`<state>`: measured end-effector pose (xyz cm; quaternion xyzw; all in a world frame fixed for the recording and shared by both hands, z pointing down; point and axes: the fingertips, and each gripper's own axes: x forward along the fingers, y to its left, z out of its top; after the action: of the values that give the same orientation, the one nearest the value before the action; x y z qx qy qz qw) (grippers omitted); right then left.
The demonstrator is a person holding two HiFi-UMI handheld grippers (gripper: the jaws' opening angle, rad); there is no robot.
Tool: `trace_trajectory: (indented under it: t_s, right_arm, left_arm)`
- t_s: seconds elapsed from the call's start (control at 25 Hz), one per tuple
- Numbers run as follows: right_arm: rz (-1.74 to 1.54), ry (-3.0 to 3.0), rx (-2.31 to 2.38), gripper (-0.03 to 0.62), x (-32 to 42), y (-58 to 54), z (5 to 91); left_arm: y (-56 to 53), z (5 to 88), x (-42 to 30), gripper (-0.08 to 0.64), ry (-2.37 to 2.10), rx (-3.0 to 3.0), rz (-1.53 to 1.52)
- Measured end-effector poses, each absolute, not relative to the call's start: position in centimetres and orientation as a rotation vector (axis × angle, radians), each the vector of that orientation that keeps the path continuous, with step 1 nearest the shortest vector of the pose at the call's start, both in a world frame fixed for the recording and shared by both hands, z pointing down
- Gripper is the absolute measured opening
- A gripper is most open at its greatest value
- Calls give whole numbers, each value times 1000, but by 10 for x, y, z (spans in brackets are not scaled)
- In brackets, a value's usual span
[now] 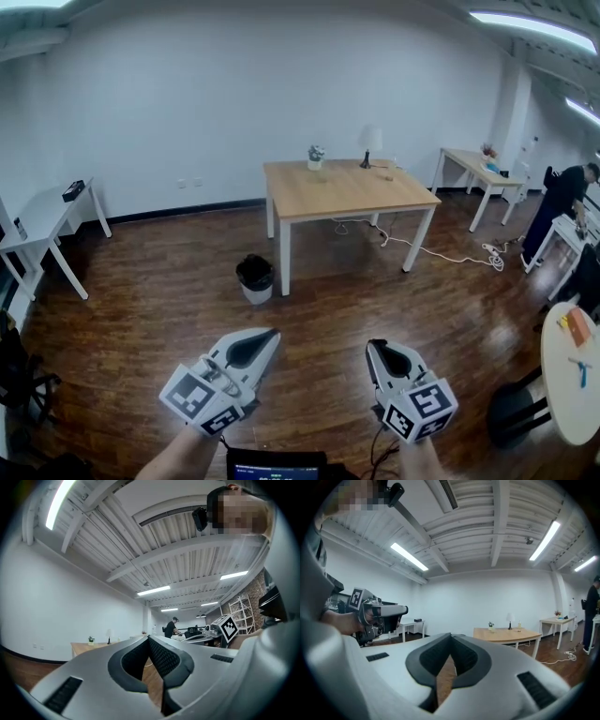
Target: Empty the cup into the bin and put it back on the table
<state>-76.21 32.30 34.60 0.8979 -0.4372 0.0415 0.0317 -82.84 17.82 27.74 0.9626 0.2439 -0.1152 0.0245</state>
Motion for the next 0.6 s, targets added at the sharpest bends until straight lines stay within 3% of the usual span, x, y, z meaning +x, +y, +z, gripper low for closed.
trace_trajectory:
  t_s: [0.6]
  right_arm:
    - [104,-1396,2754,0,-674,305,339]
  left_arm:
    - [162,282,-745,-9,705,2987,-316]
